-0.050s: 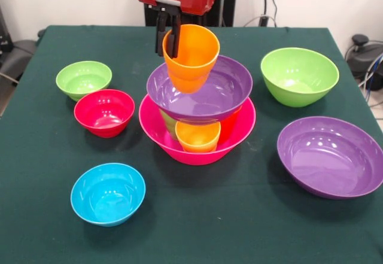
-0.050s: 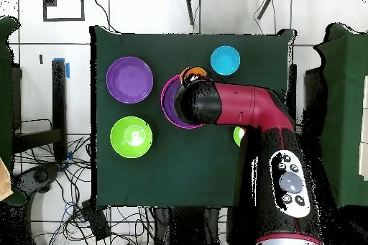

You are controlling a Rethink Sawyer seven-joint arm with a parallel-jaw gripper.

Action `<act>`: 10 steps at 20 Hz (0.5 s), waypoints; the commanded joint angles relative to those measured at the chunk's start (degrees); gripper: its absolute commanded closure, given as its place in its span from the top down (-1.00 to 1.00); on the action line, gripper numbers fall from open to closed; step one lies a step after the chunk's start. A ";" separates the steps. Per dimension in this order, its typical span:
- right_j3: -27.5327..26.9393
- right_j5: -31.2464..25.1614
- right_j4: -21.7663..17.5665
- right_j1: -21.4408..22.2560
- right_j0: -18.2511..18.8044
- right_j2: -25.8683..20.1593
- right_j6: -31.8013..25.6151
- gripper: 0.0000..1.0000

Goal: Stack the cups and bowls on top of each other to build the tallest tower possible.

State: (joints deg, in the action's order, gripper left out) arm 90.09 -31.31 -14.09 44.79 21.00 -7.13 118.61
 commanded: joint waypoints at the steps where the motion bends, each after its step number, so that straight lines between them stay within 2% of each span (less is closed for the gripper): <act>1: 4.82 0.34 -1.57 -3.34 -1.15 -0.61 2.86 -1.00; 10: 8.03 3.95 -2.06 -2.96 -2.82 0.42 5.30 -1.00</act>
State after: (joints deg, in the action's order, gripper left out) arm 91.55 -31.21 -14.13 44.80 20.64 -6.59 118.61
